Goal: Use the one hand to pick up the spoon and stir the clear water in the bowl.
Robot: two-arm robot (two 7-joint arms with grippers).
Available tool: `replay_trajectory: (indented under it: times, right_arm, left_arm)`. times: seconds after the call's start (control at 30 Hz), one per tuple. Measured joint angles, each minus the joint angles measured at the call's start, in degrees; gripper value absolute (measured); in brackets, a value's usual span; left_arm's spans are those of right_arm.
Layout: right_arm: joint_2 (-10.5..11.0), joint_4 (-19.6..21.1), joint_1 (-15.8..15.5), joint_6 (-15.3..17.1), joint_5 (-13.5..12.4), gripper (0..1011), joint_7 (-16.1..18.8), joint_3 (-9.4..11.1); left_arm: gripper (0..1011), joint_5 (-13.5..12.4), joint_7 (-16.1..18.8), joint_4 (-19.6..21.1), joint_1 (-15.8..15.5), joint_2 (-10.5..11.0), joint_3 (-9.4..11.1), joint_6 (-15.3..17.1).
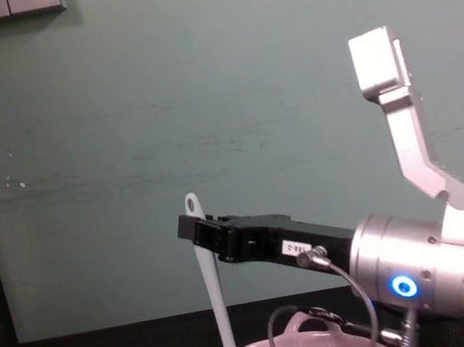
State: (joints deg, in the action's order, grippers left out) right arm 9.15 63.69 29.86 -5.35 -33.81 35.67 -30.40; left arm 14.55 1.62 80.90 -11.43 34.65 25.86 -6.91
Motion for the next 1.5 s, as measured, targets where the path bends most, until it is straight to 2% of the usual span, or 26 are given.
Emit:
replay_trajectory:
  times: [0.13, 0.33, 0.53, 0.73, 0.87, 1.07, 1.2, 1.3, 1.4, 1.5]
  right_arm:
    - [-1.13, -2.82, 1.66, -1.48, 0.45, 126, -0.09, 0.23]
    - [-1.56, -5.51, 3.23, -2.53, 1.34, 126, -1.00, 1.33]
    - [-0.38, -4.63, 2.58, -2.46, 1.49, 126, -1.91, 3.00]
    - [0.54, -2.21, 1.13, -2.16, 1.74, 126, -2.45, 3.63]
    - [1.26, 0.49, -0.02, -1.79, 1.92, 126, -3.05, 3.96]
    - [3.82, 8.19, -2.06, -0.77, 2.49, 126, -4.84, 5.05]
    - [5.73, 13.64, -3.31, -0.55, 2.01, 126, -6.19, 6.98]
    - [7.64, 18.50, -4.75, -0.79, 1.11, 126, -7.77, 9.51]
    - [9.13, 21.22, -5.87, -0.82, 0.37, 126, -8.77, 11.46]
    - [10.09, 22.54, -6.63, -0.74, 0.00, 126, -9.42, 12.52]
  left_arm:
    - [1011, 0.00, 0.00, 0.00, 0.00, 0.00, 0.00, 0.00]
    - [1011, 0.00, 0.00, 0.00, 0.00, 0.00, 0.00, 0.00]
    - [1011, 0.00, 0.00, 0.00, 0.00, 0.00, 0.00, 0.00]
    - [1011, 0.00, 0.00, 0.00, 0.00, 0.00, 0.00, 0.00]
    - [1011, 0.00, 0.00, 0.00, 0.00, 0.00, 0.00, 0.00]
    - [1011, 0.00, 0.00, 0.00, 0.00, 0.00, 0.00, 0.00]
    - [1011, 0.00, 0.00, 0.00, 0.00, 0.00, 0.00, 0.00]
    - [1011, 0.00, 0.00, 0.00, 0.00, 0.00, 0.00, 0.00]
    - [1011, 0.00, 0.00, 0.00, 0.00, 0.00, 0.00, 0.00]
    - [1011, 0.00, 0.00, 0.00, 0.00, 0.00, 0.00, 0.00]
